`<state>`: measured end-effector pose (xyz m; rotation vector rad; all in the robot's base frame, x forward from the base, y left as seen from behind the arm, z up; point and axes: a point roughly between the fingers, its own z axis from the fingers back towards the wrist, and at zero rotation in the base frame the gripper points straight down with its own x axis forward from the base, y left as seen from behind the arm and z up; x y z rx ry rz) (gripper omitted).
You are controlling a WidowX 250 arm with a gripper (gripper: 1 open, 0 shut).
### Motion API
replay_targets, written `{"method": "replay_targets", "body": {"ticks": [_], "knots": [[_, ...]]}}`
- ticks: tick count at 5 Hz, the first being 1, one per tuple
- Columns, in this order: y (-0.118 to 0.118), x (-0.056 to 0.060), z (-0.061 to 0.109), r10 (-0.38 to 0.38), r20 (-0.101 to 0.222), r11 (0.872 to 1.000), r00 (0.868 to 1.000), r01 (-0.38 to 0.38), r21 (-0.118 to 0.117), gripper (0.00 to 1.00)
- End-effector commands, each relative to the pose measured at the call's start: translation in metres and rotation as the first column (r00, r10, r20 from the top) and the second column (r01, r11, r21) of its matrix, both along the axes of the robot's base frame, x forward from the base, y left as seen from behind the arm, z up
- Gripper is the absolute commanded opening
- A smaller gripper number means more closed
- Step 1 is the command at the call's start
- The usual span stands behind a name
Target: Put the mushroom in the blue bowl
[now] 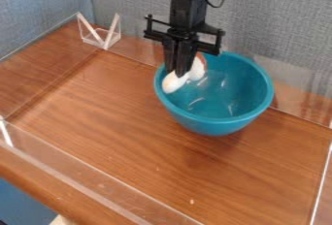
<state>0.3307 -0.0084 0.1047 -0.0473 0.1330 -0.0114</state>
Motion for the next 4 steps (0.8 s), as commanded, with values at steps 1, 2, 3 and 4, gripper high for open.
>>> {"method": "replay_targets", "body": {"ticks": [1, 2, 3, 4], "knots": [[0.0062, 0.0086, 0.0194, 0.014, 0.067, 1.0, 0.998, -0.014, -0.002, 0.0], [0.0078, 0.0087, 0.0208, 0.017, 0.069, 1.0, 0.997, -0.017, -0.003, 0.0], [0.0094, 0.0089, 0.0221, 0.019, 0.072, 1.0, 0.997, -0.018, -0.003, 0.0], [0.0107, 0.0091, 0.023, 0.02, 0.073, 1.0, 0.997, -0.02, -0.004, 0.0]]}}
